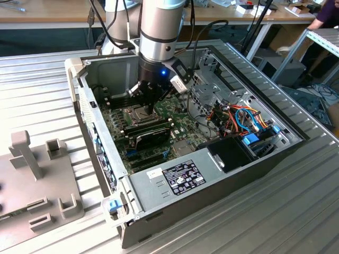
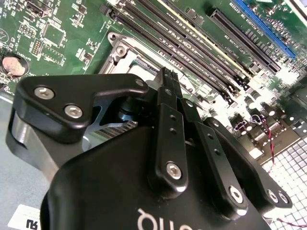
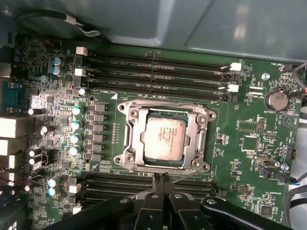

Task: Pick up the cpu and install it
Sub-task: 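Install the second cpu locking lever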

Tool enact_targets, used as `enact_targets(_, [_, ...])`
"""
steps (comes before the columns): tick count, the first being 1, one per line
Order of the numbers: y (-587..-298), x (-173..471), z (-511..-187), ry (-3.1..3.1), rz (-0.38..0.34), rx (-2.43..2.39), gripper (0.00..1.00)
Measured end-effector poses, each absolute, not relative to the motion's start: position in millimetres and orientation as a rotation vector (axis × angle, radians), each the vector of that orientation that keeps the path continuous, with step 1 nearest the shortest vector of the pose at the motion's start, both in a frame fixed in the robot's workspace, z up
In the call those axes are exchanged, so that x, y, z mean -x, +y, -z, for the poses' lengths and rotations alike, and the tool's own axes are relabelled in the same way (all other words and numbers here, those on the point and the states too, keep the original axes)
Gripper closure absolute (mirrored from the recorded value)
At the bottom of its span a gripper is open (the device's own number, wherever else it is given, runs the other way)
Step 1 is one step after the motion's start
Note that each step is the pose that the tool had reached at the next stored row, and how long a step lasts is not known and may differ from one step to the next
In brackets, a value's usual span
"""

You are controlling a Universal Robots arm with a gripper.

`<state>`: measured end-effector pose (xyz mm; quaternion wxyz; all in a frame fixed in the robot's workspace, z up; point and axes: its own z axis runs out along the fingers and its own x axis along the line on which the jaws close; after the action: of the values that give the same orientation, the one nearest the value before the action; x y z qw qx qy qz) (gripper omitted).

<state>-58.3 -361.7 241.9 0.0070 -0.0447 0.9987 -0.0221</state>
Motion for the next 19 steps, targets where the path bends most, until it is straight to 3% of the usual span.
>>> enact_targets(19, [-362,76,-239,3.124,0.069,0.14,0.89])
